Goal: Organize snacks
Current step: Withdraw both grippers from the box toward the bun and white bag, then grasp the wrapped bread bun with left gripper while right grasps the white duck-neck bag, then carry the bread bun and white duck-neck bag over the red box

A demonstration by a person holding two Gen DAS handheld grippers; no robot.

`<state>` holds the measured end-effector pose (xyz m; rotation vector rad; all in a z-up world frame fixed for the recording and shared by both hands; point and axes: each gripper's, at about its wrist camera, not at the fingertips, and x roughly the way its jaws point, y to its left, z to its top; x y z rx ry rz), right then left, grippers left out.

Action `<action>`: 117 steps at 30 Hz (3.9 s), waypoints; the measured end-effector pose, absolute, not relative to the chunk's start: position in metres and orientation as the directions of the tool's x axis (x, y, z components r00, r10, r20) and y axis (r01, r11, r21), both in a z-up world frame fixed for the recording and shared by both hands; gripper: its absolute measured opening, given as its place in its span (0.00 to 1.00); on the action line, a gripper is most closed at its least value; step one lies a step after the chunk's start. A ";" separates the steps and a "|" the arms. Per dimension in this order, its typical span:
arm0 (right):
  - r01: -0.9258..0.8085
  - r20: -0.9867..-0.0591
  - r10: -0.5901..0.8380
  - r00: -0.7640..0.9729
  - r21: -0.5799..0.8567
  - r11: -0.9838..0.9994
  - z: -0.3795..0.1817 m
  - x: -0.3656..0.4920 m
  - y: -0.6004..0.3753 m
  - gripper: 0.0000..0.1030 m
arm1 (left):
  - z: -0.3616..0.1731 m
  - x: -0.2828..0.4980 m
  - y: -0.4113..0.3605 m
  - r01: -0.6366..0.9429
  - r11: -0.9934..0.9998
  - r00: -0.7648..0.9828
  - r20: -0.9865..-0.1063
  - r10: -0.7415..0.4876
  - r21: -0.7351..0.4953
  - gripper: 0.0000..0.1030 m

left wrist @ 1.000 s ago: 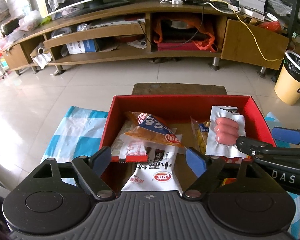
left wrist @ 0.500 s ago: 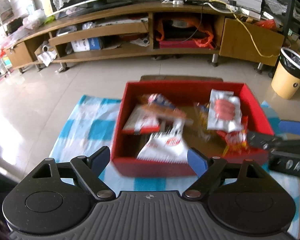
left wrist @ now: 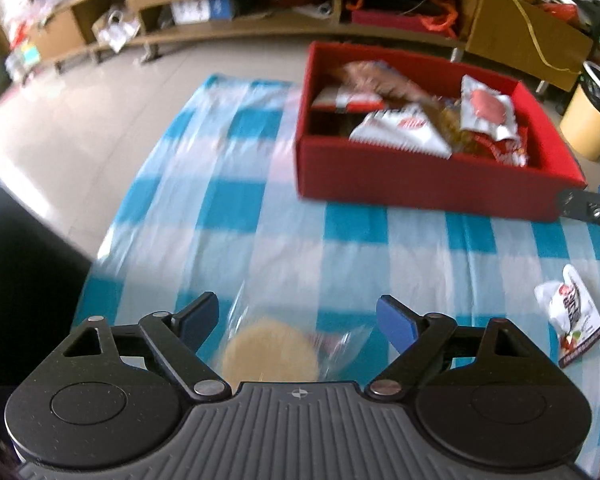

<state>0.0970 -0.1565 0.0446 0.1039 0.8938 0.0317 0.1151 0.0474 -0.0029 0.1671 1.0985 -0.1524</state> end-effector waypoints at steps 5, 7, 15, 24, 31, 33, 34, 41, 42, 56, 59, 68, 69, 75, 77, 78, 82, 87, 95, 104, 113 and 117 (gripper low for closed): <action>0.002 -0.781 0.090 0.618 0.115 0.993 0.043 0.095 -0.154 0.68 | -0.008 0.102 0.066 0.118 0.993 0.393 -0.918 -0.053 -0.006 0.88; -0.006 -0.778 0.097 0.620 0.118 0.993 0.044 0.094 -0.153 0.68 | -0.009 0.100 0.070 0.097 0.995 0.384 -0.921 -0.064 -0.028 0.91; -0.011 -0.772 0.108 0.626 0.129 0.992 0.048 0.089 -0.157 0.69 | -0.023 0.124 0.076 -0.048 0.995 0.332 -0.941 -0.071 -0.092 0.98; 0.020 -0.784 0.087 0.615 0.126 0.992 0.043 0.085 -0.171 0.69 | -0.029 0.133 0.040 0.086 0.995 0.363 -0.932 0.007 0.041 0.89; 0.024 -0.786 0.092 0.611 0.135 0.991 0.042 0.086 -0.176 0.69 | -0.014 0.116 0.053 0.072 0.997 0.377 -0.925 -0.044 -0.018 0.96; 0.014 -0.789 0.096 0.607 0.132 0.991 0.042 0.085 -0.175 0.69 | -0.011 0.112 0.062 0.024 0.999 0.377 -0.926 -0.034 -0.027 0.98; 0.012 -0.791 0.095 0.605 0.128 0.992 0.041 0.085 -0.174 0.69 | -0.011 0.108 0.065 -0.001 1.000 0.377 -0.926 -0.021 -0.023 1.00; 0.039 -0.816 0.066 0.574 0.108 0.993 0.032 0.082 -0.181 0.69 | -0.036 0.108 0.063 -0.072 0.996 0.285 -0.958 -0.035 -0.058 0.97; 0.045 -0.821 0.062 0.567 0.106 0.993 0.030 0.081 -0.183 0.69 | -0.040 0.111 0.063 -0.075 0.996 0.282 -0.959 -0.024 -0.047 0.91; 0.163 -0.895 0.092 0.436 0.179 0.970 -0.011 0.069 -0.234 0.74 | -0.041 0.104 0.045 0.039 0.999 0.291 -0.956 -0.044 -0.034 0.64; 0.091 -0.903 0.097 0.418 0.148 0.985 -0.016 0.070 -0.215 0.74 | -0.041 0.102 0.039 0.067 0.997 0.286 -0.956 -0.061 -0.044 0.64; -0.057 -0.925 0.036 0.379 0.016 0.998 -0.039 0.071 -0.177 0.70 | -0.043 0.100 0.026 0.129 0.991 0.277 -0.958 -0.069 -0.034 0.64; -0.049 -0.923 0.042 0.383 0.025 0.998 -0.041 0.070 -0.179 0.67 | -0.043 0.100 0.025 0.131 0.991 0.275 -0.959 -0.073 -0.038 0.64; -0.018 -0.912 0.061 0.406 0.059 0.998 -0.032 0.068 -0.187 0.49 | -0.040 0.099 0.022 0.148 0.987 0.273 -0.958 -0.094 -0.054 0.64; -0.015 -0.908 0.070 0.413 0.070 0.997 -0.029 0.067 -0.187 0.49 | -0.038 0.099 0.019 0.156 0.986 0.277 -0.956 -0.102 -0.060 0.64; -0.011 -0.905 0.074 0.419 0.076 0.997 -0.027 0.067 -0.188 0.49 | -0.037 0.098 0.019 0.162 0.985 0.280 -0.954 -0.107 -0.063 0.64; 0.017 -0.881 0.094 0.464 0.115 0.993 -0.010 0.067 -0.195 0.49 | -0.031 0.096 0.014 0.183 0.981 0.301 -0.947 -0.112 -0.057 0.64; 0.018 -0.856 0.114 0.504 0.143 0.990 0.005 0.069 -0.192 0.49 | -0.025 0.093 0.005 0.208 0.978 0.337 -0.937 -0.096 -0.025 0.64; -0.005 -0.841 0.123 0.526 0.142 0.990 0.013 0.069 -0.184 0.49 | -0.016 0.091 -0.001 0.225 0.974 0.383 -0.920 -0.088 0.000 0.64; -0.015 -0.831 0.125 0.542 0.139 0.990 0.017 0.070 -0.181 0.49 | -0.010 0.091 -0.003 0.227 0.974 0.415 -0.906 -0.083 0.015 0.64; -0.016 -0.816 0.129 0.563 0.145 0.989 0.025 0.070 -0.182 0.49 | 0.000 0.093 -0.006 0.227 0.973 0.459 -0.885 -0.075 0.035 0.64; -0.014 -0.806 0.123 0.578 0.141 0.990 0.030 0.070 -0.183 0.49 | 0.006 0.094 -0.007 0.225 0.973 0.489 -0.869 -0.070 0.048 0.64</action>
